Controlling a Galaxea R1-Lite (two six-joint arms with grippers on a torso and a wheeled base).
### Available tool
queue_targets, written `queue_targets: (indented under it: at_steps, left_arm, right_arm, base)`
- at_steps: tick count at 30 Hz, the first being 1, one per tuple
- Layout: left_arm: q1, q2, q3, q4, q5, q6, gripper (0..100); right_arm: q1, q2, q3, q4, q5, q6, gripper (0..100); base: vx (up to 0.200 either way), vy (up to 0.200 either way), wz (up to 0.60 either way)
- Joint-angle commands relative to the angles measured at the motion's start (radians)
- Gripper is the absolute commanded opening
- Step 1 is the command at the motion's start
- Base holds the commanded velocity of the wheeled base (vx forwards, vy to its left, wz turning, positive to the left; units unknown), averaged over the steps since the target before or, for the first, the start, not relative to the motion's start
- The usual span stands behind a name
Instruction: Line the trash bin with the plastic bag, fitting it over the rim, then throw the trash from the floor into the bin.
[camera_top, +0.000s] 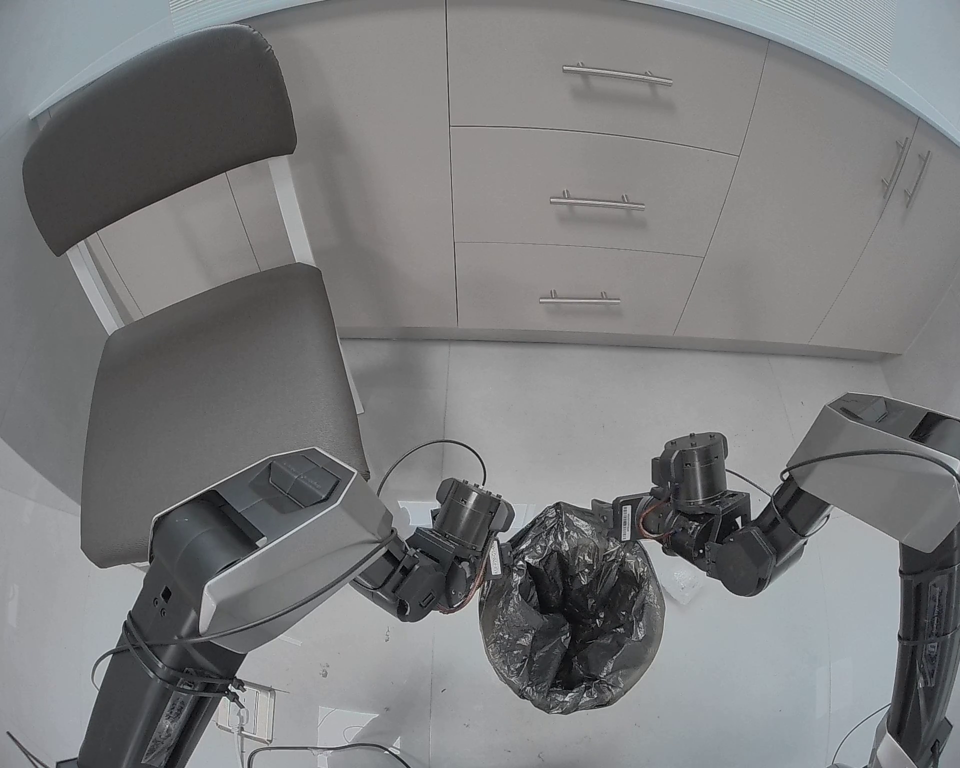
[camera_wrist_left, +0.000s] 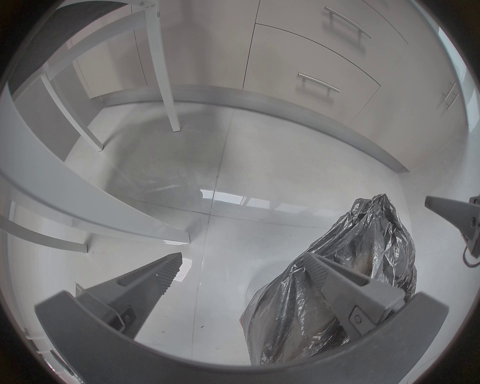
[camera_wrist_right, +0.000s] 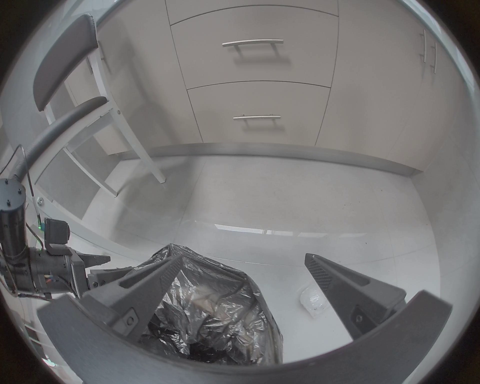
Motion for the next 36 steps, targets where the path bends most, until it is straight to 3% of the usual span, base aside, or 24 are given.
queue_targets:
  at_steps: [1,8,16,27,36]
  left_arm:
    - [0.000,0.000,-0.001,0.000,-0.001,-0.001,100]
    - [0.000,0.000,0.000,0.000,-0.001,-0.001,100]
    - [0.000,0.000,-0.001,0.000,-0.001,-0.001,100]
    - [0.000,0.000,-0.001,0.000,-0.001,0.001,100]
    - [0.000,0.001,-0.001,0.000,0.001,0.001,100]
  right_arm:
    - [0.026,0.026,-0.095,0.079,0.015,-0.001,100]
    - [0.067,0.107,-0.221,0.189,0.013,-0.004,100]
    - [0.086,0.159,-0.239,0.205,0.003,-0.007,100]
    - [-0.008,0.207,-0.294,0.205,-0.001,-0.006,100]
    - [-0.017,0.210,-0.297,0.205,0.001,-0.007,100]
  base:
    - [0.000,0.000,0.00]
    - [0.000,0.000,0.00]
    - [0.000,0.000,0.00]
    - [0.000,0.000,0.00]
    - [0.000,0.000,0.00]
